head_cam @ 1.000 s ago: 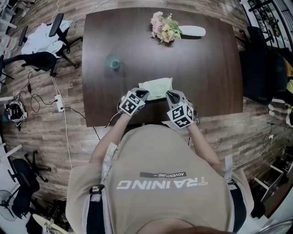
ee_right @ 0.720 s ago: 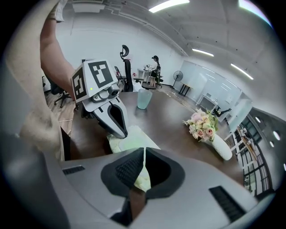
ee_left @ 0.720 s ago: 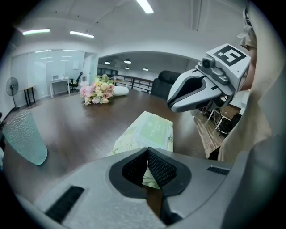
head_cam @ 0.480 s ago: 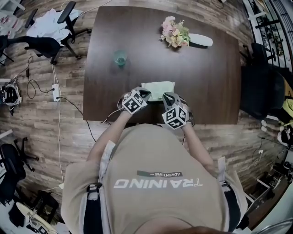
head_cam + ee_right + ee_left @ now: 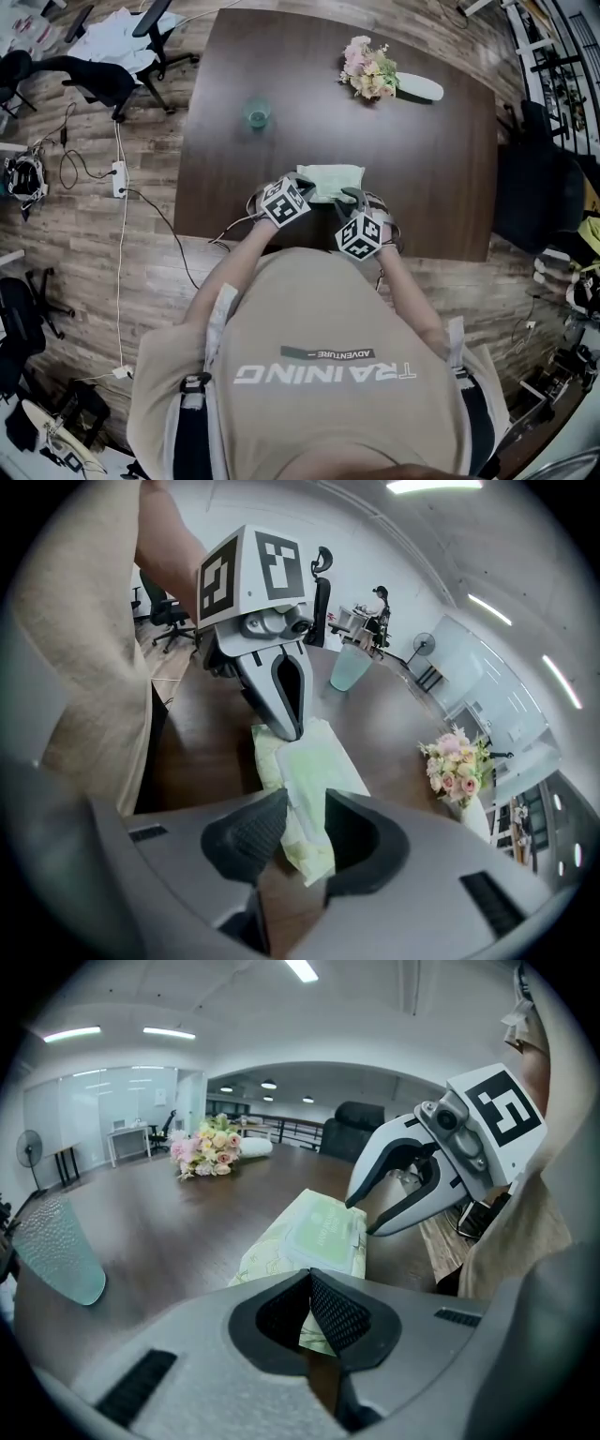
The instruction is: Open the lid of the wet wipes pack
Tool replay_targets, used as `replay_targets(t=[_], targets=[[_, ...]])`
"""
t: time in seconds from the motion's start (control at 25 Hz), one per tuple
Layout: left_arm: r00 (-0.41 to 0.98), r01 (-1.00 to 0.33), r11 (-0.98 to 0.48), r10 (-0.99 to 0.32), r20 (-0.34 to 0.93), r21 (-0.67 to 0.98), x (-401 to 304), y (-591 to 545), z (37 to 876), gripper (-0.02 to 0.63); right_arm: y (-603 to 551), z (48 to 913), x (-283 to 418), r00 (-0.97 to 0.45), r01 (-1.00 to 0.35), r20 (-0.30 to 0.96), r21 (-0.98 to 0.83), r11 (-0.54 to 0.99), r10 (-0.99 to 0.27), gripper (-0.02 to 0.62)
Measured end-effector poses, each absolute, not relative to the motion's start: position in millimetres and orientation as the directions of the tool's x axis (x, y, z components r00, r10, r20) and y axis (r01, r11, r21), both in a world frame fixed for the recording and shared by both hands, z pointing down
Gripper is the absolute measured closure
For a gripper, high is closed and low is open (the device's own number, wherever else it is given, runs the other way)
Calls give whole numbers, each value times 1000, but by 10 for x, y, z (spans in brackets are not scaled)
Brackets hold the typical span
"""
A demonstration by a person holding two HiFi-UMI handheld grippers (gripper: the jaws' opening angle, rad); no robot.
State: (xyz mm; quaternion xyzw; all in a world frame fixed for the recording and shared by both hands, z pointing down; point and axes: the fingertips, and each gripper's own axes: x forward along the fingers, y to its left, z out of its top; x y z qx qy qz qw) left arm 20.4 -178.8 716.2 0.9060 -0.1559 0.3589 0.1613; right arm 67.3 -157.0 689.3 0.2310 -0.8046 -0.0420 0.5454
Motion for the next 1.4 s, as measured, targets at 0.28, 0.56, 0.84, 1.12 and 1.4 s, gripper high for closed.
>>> replay_targets(t=[0.28, 0.56, 0.84, 1.12, 1.4], targets=[[681, -419, -888, -168, 713, 190, 201, -1801, 7161, 597, -1598, 6994, 664, -263, -207, 863, 385, 899, -430, 485], [674, -443, -876, -184, 716, 192, 166, -1795, 7173, 597, -1609, 7077, 617, -225, -180, 858, 429, 885, -462, 485], [665, -444, -877, -186, 723, 183, 164, -1793, 7173, 597, -1592, 7148, 586, -171, -101, 865, 462, 881, -473, 486], [635, -432, -891, -190, 748, 140, 191, -1786, 7189, 597, -1617, 7122, 601, -218, -121, 887, 389, 913, -407, 489], [635, -441, -886, -199, 746, 139, 203, -1787, 7173, 597, -1618, 7079, 631, -242, -135, 913, 305, 943, -329, 497]])
